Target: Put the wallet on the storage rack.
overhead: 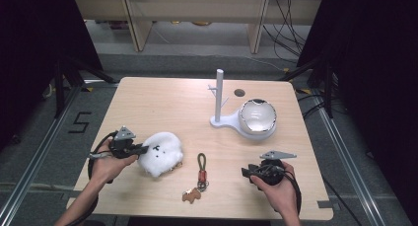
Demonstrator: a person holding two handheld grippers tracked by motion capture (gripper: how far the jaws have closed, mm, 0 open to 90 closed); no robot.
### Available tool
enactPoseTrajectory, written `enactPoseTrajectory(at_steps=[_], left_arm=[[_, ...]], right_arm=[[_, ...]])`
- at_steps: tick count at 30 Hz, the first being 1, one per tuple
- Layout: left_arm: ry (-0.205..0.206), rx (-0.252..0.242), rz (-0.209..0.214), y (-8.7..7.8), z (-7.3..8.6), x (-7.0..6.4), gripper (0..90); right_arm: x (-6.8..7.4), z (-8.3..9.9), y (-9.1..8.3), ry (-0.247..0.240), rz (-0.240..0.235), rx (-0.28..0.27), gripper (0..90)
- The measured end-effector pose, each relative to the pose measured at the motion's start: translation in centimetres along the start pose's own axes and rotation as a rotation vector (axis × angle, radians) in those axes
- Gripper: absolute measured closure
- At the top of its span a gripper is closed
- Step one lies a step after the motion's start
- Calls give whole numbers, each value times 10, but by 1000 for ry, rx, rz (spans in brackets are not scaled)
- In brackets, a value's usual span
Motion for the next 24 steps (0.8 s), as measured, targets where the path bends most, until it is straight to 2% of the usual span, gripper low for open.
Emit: enactPoseTrajectory(at_steps=[2, 3, 4, 5, 6, 8, 9, 10, 11, 12, 13, 14, 15, 17, 19, 20, 21, 22, 24], left_arm=[[18, -29, -6, -6, -8, -3, 810], [18, -29, -6, -6, -8, -3, 810], [39, -54, -14, -11, -16, -5, 811], [39, -54, -14, -11, -16, -5, 810], [70, -79, -22, -18, -27, -8, 810], [86, -89, -25, -20, -32, -10, 810], [97, -98, -26, -22, -36, -11, 810], [110, -116, -28, -24, -42, -14, 810], [125, -132, -27, -26, -51, -17, 810], [148, -138, -22, -28, -56, -18, 809], [147, -151, -22, -28, -60, -21, 809], [151, -164, -15, -28, -65, -23, 809], [194, -166, -23, -28, -69, -22, 809], [196, -185, -21, -28, -76, -25, 809], [200, -194, -17, -28, -81, -28, 809], [218, -186, -19, -29, -84, -28, 809], [217, -204, -8, -29, -92, -33, 808], [217, -204, -8, -29, -92, -33, 808], [236, -216, -3, -28, -101, -38, 808]], right_arm=[[2, -2, 0, -4, -11, -22, 629], [3, -4, -1, 5, -6, -25, 628], [6, -3, -3, 34, -7, -24, 627], [6, -3, -3, 34, -7, -24, 627], [6, -8, -3, 19, -5, -46, 621], [8, -10, -3, 27, -11, -55, 617], [8, -16, -3, 5, -13, -83, 612], [8, -16, -3, 5, -13, -83, 612], [12, -23, -3, -6, -23, -117, 608], [15, -25, -4, -8, -37, -119, 604], [18, -29, -5, -9, -29, -126, 600], [23, -32, -4, 5, -49, -136, 595], [25, -36, -4, -16, -50, -141, 591], [28, -45, -4, -51, -45, -158, 580], [33, -46, -5, -35, -56, -150, 578], [40, -55, -5, -53, -76, -161, 575], [43, -60, -6, -68, -74, -172, 572], [43, -60, -6, -68, -74, -172, 572], [53, -71, -6, -80, -94, -178, 566]])
Point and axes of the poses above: each handheld gripper's, and its own axes: y roughly forward along the jaws, z roughly out of its underside, x roughly to its left, the point moved 8 cm from there along y, roughly forward along the jaws, and after that the axes turned 12 degrees about y, right-handed, at the moved point
